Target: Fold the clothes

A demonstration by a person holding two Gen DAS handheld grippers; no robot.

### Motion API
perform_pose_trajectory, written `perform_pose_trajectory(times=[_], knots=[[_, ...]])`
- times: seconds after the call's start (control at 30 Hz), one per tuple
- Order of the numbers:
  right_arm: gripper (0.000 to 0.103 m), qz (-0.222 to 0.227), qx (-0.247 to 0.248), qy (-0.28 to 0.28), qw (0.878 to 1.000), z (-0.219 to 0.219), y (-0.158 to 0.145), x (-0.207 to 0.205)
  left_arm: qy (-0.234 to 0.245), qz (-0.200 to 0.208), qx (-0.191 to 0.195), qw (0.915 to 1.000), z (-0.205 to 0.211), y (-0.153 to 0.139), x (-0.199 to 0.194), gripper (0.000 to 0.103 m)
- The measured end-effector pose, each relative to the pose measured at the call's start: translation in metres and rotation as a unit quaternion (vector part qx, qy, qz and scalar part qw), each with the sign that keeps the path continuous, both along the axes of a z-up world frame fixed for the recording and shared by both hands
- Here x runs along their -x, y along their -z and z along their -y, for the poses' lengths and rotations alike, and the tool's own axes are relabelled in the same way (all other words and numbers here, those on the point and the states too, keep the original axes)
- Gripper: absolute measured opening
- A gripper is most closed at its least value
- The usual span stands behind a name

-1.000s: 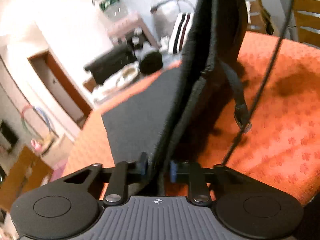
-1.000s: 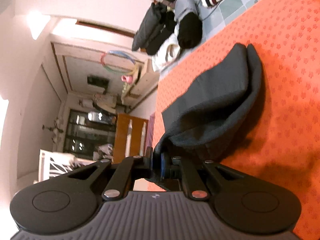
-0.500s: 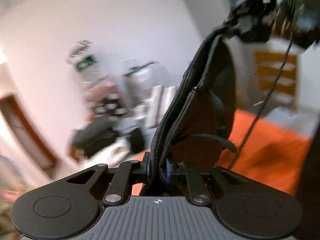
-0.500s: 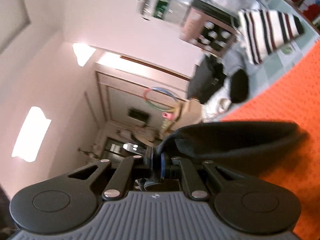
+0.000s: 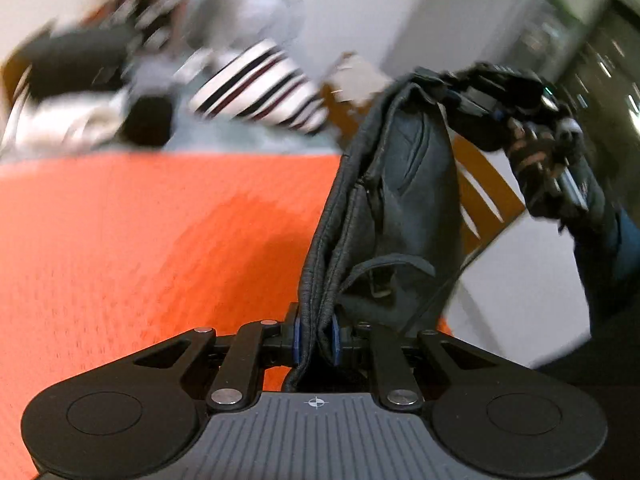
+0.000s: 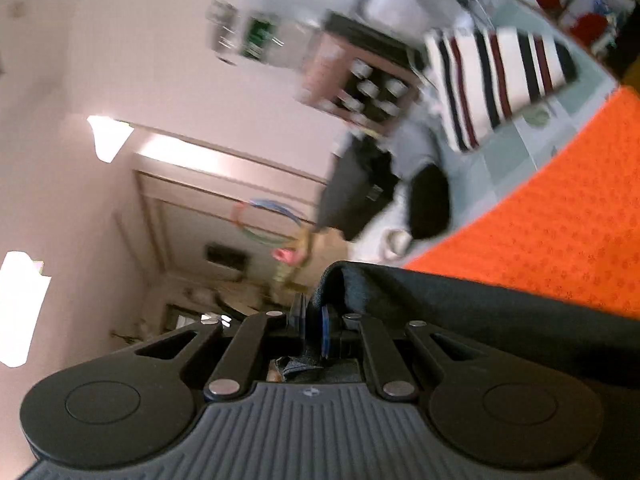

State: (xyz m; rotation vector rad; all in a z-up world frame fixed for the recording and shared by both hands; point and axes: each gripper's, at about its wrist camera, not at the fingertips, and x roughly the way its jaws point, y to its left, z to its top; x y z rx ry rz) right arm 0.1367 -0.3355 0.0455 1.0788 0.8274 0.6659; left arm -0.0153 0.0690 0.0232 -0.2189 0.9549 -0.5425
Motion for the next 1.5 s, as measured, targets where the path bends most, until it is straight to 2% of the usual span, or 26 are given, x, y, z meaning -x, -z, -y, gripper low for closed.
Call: perform_pose_trajectory(times=[0.07, 0.17, 0.27, 0.4, 0.5, 0.57, 0.63, 0.8, 0.93, 1.07, 1.2, 1.27, 1.37, 1.5], knots=[[0.008, -0.019, 0.031, -0.006, 0.999, -0.033, 0.021, -0.027, -0.034, -0.031, 0.017, 0.9988, -0.023, 0.026, -0.02, 0.017], [0.008, -0.037, 0.063, -0.023, 0.997, -0.088, 0.046, -0.057, -0.067, -0.059, 0.02, 0.9958, -0.055, 0.059, -0.027, 0.017], [0.009, -0.039, 0.109, -0.049, 0.992, -0.146, 0.062, -0.08, -0.093, -0.086, 0.02, 0.9918, -0.09, 0.09, -0.035, 0.017], [0.01, -0.032, 0.173, -0.075, 0.982, -0.212, 0.081, -0.099, -0.124, -0.117, 0.041, 0.9846, -0.13, 0.122, -0.032, 0.017], [0.02, -0.021, 0.221, -0.086, 0.971, -0.241, 0.087, -0.104, -0.127, -0.133, 0.05, 0.9817, -0.142, 0.138, -0.039, 0.018], [0.043, -0.011, 0.255, -0.09, 0.963, -0.253, 0.087, -0.103, -0.126, -0.142, 0.056, 0.9802, -0.148, 0.148, -0.045, 0.019], [0.055, -0.008, 0.282, -0.091, 0.955, -0.255, 0.085, -0.097, -0.124, -0.146, 0.062, 0.9796, -0.151, 0.154, -0.046, 0.021], [0.057, 0.006, 0.312, -0.101, 0.945, -0.233, 0.072, -0.057, -0.117, -0.138, 0.086, 0.9797, -0.167, 0.162, -0.036, 0.027], [0.062, 0.029, 0.351, -0.113, 0.929, -0.21, 0.061, -0.008, -0.125, -0.145, 0.108, 0.9756, -0.181, 0.172, -0.03, 0.042], [0.064, 0.046, 0.383, -0.127, 0.914, -0.188, 0.057, 0.048, -0.131, -0.153, 0.111, 0.9732, -0.188, 0.177, -0.019, 0.048], [0.065, 0.038, 0.388, -0.105, 0.915, -0.166, 0.064, 0.104, -0.142, -0.161, 0.112, 0.9702, -0.189, 0.183, -0.016, 0.049], [0.065, 0.028, 0.389, -0.081, 0.917, -0.153, 0.071, 0.125, -0.138, -0.156, 0.105, 0.9725, -0.188, 0.182, -0.016, 0.049], [0.065, 0.005, 0.393, -0.037, 0.919, -0.134, 0.083, 0.144, -0.14, -0.145, 0.099, 0.9744, -0.187, 0.178, -0.015, 0.049], [0.065, -0.017, 0.38, 0.018, 0.925, -0.104, 0.096, 0.151, -0.148, -0.103, 0.076, 0.9807, -0.182, 0.159, -0.015, 0.054]])
